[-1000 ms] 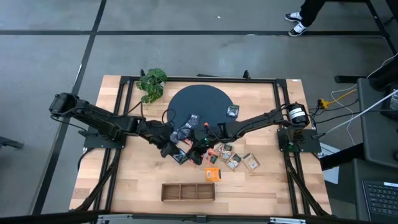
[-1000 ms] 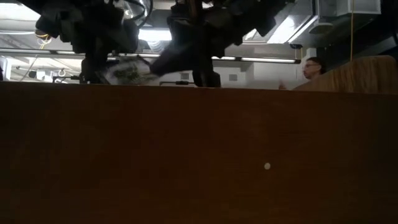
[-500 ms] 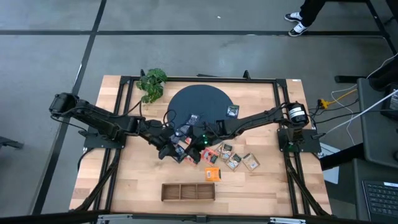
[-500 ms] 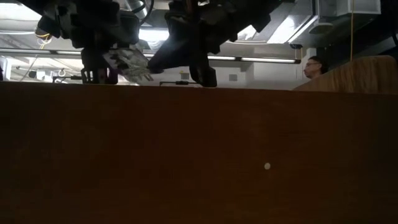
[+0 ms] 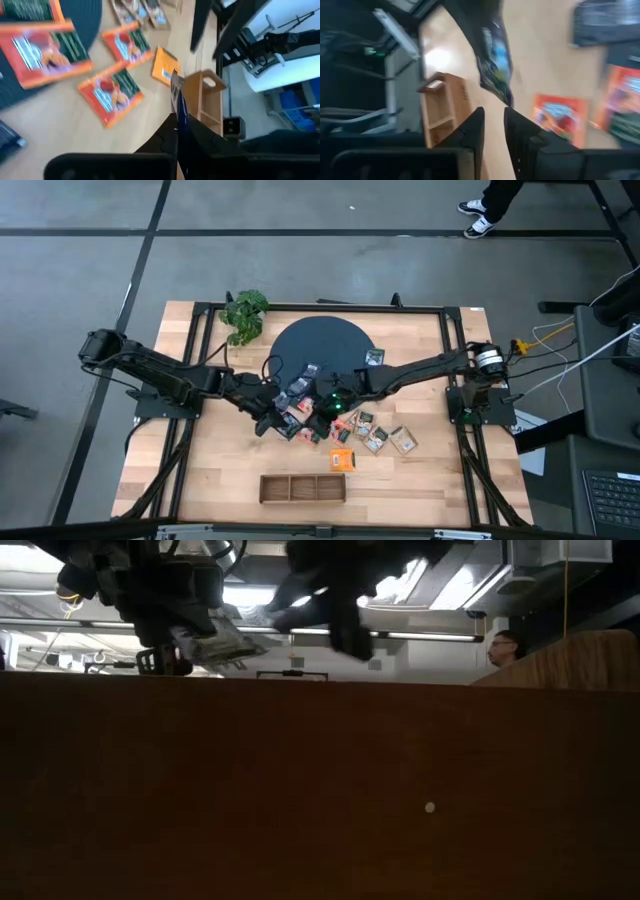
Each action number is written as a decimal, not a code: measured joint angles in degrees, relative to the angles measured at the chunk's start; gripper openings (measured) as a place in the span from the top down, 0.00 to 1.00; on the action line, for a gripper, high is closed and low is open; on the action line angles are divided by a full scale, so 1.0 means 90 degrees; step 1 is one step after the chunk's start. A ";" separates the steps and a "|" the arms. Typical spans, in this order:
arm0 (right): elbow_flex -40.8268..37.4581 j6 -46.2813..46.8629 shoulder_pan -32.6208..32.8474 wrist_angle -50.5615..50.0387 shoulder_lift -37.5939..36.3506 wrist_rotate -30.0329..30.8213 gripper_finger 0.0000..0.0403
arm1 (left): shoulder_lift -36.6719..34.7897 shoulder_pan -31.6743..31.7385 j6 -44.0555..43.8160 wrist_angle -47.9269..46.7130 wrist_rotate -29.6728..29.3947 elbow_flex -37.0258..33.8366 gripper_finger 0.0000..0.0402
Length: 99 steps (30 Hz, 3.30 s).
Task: Pick & Place Tea
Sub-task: Put the violet tea bag into the right section of the wooden organizer
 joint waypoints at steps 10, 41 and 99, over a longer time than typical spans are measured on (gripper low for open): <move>-0.0036 0.0854 0.0368 -0.0186 -0.0780 0.1582 0.78 | -0.1117 -0.0174 0.0020 0.3003 -0.1350 -0.1210 0.99; -0.0036 0.1291 0.0181 0.2760 -0.0778 0.2738 0.78 | -0.1275 -0.0438 0.0318 0.6997 -0.3430 -0.2139 0.98; 0.1243 0.0692 0.1058 -0.1882 -0.0771 -0.0296 1.00 | -0.1511 -0.0057 -0.0380 0.3770 -0.0049 -0.1537 0.82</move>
